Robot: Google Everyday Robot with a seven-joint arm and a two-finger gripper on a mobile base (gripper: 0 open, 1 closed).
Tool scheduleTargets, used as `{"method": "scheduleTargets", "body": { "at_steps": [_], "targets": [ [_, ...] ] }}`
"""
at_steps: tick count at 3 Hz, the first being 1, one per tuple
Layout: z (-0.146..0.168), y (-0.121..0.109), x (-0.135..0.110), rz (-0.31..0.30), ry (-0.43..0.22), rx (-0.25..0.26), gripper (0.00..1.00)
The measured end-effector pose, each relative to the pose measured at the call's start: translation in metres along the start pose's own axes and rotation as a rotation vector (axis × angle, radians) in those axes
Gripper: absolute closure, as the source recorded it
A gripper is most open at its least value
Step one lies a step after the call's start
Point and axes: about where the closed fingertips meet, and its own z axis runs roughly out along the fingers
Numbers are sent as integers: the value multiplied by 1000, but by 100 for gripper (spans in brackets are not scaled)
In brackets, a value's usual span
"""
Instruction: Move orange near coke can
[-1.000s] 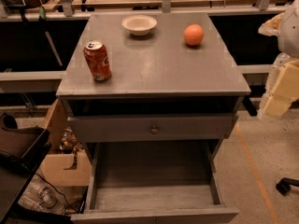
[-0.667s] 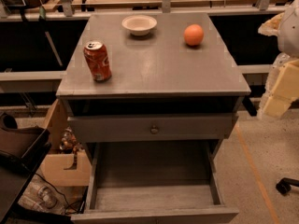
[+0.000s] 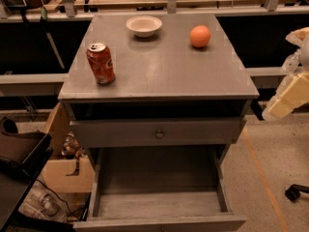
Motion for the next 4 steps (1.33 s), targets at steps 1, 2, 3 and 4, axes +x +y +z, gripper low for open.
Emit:
{"method": "scheduleTargets", "body": {
  "at_steps": [1, 2, 3, 4],
  "targets": [
    [21, -48, 21, 91, -153, 95, 0],
    [35, -124, 19, 154, -371, 234, 0],
    [42, -197, 16, 282, -553, 331, 0],
    [35, -216, 16, 315, -598, 361, 0]
  ]
}}
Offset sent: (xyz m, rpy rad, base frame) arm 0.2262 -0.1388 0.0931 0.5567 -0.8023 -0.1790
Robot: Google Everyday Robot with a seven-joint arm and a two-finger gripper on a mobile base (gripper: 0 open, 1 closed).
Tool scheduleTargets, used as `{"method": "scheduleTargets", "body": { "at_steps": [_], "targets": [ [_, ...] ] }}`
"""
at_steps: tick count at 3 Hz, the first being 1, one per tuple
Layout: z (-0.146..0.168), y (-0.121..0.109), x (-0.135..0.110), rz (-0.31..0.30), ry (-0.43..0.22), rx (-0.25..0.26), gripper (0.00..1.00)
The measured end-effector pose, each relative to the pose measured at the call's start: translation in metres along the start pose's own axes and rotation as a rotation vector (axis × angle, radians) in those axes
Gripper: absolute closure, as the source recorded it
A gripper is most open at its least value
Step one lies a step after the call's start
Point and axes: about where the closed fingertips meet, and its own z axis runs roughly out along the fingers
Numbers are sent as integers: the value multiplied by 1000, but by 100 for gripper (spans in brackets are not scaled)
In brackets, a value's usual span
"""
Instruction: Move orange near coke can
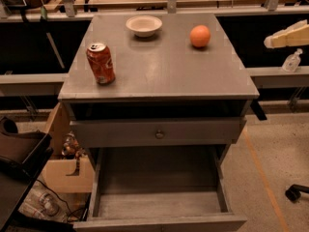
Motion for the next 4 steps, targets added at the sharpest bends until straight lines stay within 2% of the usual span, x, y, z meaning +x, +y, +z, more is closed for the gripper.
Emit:
{"method": "scheduleTargets", "body": {
  "at_steps": [1, 2, 4],
  "targets": [
    [0, 1, 0, 0, 1, -1, 0],
    [41, 12, -1, 29, -30, -47, 0],
    [166, 30, -6, 132, -123, -146, 0]
  ]
}}
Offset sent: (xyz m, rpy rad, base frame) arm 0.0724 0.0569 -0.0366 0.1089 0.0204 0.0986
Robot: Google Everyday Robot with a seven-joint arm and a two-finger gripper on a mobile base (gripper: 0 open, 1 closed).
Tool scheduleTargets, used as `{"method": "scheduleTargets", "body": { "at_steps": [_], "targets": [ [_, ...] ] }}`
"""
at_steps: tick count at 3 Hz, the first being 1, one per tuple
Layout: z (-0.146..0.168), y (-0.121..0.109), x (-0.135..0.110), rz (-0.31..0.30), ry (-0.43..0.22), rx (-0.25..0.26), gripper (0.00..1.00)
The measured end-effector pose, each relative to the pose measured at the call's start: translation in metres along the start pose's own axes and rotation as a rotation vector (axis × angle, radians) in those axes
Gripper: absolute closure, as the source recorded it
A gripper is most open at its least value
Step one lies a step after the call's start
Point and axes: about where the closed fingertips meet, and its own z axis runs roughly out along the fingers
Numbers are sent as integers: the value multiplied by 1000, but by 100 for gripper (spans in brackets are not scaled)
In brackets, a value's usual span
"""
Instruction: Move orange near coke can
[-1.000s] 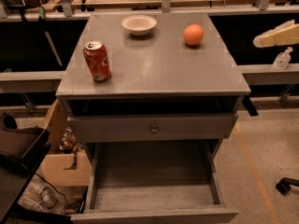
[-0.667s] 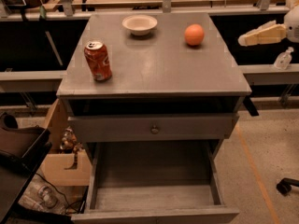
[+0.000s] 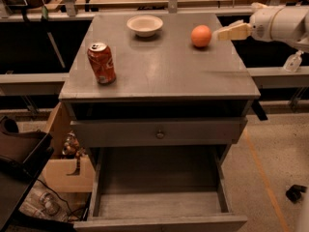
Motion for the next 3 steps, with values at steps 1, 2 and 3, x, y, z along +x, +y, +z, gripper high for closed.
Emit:
{"method": "scheduleTargets", "body": {
  "at_steps": [1, 2, 3],
  "targets": [
    [47, -2, 13, 29, 3, -29, 0],
    [76, -3, 29, 50, 25, -45, 0],
    [96, 1, 44, 77, 41, -69, 0]
  ]
}}
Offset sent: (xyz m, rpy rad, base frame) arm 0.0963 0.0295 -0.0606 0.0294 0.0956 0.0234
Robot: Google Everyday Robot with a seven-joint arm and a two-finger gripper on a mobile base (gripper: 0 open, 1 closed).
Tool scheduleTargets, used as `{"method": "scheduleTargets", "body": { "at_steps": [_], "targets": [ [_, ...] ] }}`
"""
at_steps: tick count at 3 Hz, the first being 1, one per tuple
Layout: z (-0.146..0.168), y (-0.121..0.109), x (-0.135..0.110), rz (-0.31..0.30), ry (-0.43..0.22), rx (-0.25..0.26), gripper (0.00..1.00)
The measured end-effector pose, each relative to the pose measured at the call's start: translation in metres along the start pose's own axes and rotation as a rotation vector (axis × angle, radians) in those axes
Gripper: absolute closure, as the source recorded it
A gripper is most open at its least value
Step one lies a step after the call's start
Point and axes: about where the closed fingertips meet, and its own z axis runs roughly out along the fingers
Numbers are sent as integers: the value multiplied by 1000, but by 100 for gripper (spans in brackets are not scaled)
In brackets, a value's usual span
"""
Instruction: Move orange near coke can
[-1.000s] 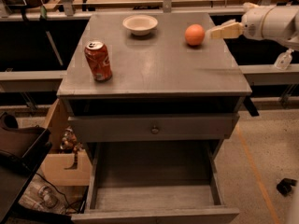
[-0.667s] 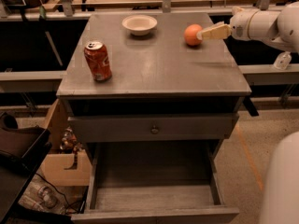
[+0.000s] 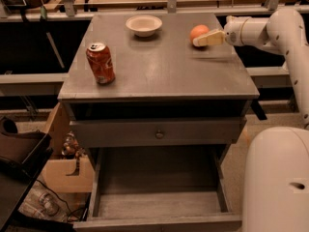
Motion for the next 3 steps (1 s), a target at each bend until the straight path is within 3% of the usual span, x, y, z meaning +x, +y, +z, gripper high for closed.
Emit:
{"method": "scheduleTargets", "body": {
  "at_steps": [1, 2, 3],
  "targets": [
    [21, 8, 16, 54, 2, -46, 0],
    [34, 20, 15, 79, -24, -96, 19],
    [38, 22, 15, 79, -24, -101, 49]
  ]
}}
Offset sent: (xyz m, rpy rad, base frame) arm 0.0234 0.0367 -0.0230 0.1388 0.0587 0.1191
